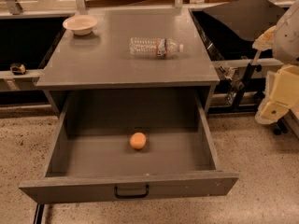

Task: Pick orange from top drawer and place on counter

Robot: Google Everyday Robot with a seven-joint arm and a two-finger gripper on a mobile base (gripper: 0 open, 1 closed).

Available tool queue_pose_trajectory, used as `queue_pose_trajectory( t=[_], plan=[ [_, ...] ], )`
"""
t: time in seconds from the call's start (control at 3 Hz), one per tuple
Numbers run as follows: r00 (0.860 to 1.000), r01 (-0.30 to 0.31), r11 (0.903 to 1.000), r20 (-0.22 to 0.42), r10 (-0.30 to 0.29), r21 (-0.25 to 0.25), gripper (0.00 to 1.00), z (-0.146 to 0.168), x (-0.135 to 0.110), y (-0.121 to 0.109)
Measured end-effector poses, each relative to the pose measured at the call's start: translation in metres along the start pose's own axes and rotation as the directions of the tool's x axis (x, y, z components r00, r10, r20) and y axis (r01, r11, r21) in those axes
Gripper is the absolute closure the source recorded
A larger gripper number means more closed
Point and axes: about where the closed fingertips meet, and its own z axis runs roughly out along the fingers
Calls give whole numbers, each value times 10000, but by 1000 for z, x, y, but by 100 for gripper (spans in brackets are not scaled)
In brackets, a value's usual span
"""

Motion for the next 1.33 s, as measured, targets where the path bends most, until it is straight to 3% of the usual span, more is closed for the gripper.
queue_pose_trajectory(
  t=[0.67, 1.0, 1.33],
  plan=[
    [9996, -121, 9999, 253, 120, 48, 0, 15, -4, 1],
    [9906, 591, 9977, 1256, -547, -320, 0, 105, -47, 37],
    [9908, 568, 9979, 1246, -526, -308, 0, 105, -46, 37]
  ],
)
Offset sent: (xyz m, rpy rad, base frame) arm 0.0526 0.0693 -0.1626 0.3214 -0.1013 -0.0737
